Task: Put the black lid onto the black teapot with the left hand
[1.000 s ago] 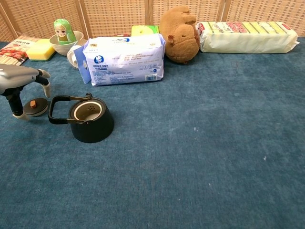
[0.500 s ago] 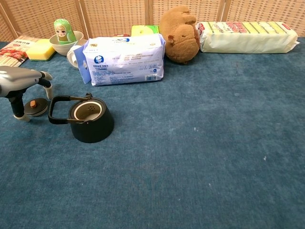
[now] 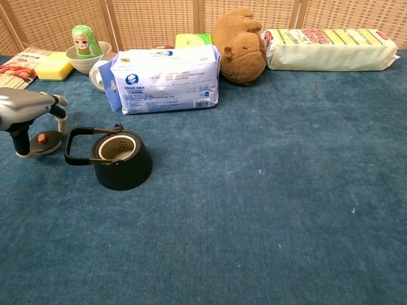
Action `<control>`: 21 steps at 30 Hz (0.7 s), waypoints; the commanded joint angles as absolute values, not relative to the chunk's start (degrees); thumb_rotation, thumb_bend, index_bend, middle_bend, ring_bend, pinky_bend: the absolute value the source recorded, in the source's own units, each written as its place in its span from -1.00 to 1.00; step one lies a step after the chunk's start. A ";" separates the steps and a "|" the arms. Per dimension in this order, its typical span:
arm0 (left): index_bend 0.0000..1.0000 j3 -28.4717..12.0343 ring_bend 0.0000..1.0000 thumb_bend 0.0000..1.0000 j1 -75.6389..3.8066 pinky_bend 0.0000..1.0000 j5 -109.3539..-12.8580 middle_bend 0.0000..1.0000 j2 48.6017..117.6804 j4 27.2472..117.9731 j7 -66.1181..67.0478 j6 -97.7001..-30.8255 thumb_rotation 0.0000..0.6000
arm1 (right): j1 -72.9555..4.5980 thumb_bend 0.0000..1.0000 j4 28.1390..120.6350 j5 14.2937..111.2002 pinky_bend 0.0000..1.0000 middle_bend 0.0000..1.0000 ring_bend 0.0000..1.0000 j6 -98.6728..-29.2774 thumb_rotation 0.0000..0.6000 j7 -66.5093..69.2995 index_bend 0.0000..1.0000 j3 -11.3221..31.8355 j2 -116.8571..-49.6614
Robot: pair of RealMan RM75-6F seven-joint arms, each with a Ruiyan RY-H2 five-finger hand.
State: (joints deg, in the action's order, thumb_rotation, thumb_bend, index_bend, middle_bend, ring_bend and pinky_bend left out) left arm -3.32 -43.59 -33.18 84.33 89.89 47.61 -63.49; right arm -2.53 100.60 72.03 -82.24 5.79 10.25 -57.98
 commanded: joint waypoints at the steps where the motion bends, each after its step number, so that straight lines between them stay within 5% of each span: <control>1: -0.20 -3.20 -1.00 -0.48 -43.47 -0.91 -33.47 -1.00 84.23 90.06 47.63 -63.79 1.00 | -2.50 -0.88 100.67 72.05 -1.00 -0.99 -1.00 -82.25 1.00 5.99 -0.74 10.27 -57.91; 21: -0.19 -3.59 -1.00 -0.47 -43.02 -0.91 -40.92 -1.00 79.22 98.01 48.44 -69.25 1.00 | -2.84 -0.88 100.42 71.69 -1.00 -0.99 -1.00 -81.47 1.00 5.43 -0.74 9.99 -58.23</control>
